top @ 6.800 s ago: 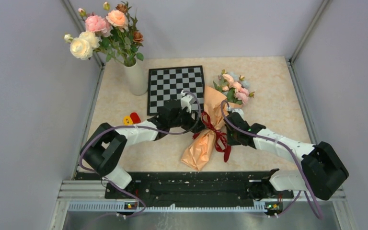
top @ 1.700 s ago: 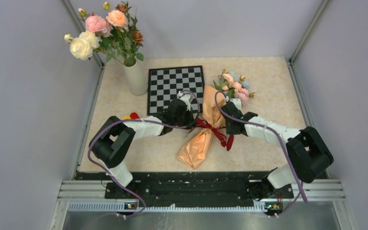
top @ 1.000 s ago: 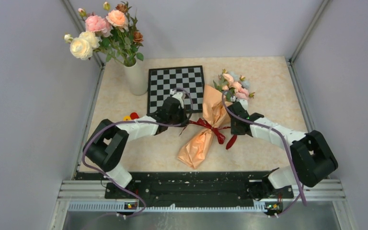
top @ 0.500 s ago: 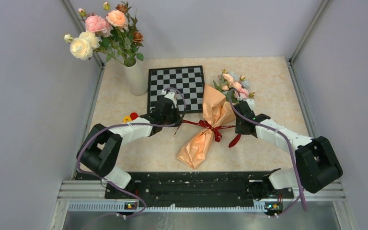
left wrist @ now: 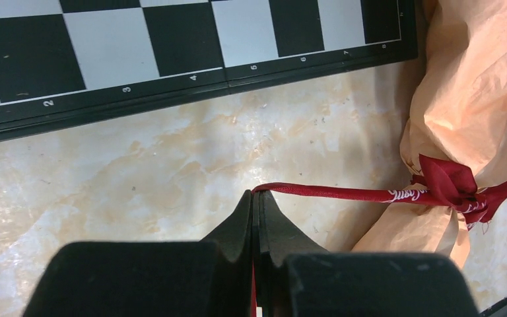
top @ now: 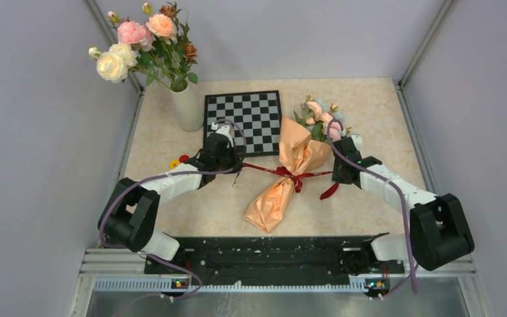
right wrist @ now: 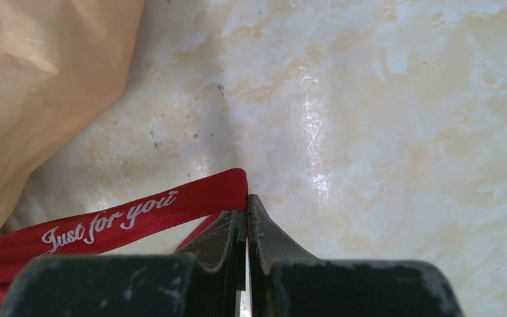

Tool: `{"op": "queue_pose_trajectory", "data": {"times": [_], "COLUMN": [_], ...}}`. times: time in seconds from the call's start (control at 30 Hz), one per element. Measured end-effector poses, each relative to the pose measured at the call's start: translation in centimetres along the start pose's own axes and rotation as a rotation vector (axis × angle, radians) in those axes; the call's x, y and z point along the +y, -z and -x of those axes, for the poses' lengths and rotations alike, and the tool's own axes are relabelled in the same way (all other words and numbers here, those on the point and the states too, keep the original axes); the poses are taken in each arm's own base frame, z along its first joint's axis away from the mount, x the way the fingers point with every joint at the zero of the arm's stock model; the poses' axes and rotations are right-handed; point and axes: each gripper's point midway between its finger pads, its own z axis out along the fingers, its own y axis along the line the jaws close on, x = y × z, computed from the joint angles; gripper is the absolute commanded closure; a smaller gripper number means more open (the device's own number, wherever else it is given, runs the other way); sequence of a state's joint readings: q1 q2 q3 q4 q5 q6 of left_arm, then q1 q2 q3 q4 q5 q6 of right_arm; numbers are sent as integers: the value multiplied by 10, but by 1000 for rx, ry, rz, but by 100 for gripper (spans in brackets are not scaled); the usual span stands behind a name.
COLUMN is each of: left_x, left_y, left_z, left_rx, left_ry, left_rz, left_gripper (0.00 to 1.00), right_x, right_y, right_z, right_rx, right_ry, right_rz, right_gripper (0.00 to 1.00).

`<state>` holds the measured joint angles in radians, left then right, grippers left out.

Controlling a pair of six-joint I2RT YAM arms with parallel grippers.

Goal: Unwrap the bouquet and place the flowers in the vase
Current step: Untie the ribbon from the wrapping paper.

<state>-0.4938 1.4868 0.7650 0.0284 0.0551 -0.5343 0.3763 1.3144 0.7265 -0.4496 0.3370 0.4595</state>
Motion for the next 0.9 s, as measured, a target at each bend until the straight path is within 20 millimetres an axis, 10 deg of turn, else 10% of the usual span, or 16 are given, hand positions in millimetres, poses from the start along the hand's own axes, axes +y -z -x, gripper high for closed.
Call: {"op": "queue_pose_trajectory", "data": {"times": [0.9], "left_x": [28], "left_y": [26], "left_z": [10], "left_rx": [-11], "left_ry": [28], "left_rz": [84], "left_gripper": [100], "right_x": [-34], "right_y": [1], "right_z": [9], "right_rx": [-14], "right_ry": [-64], "right_rz": [-18], "right_gripper": [100]}}
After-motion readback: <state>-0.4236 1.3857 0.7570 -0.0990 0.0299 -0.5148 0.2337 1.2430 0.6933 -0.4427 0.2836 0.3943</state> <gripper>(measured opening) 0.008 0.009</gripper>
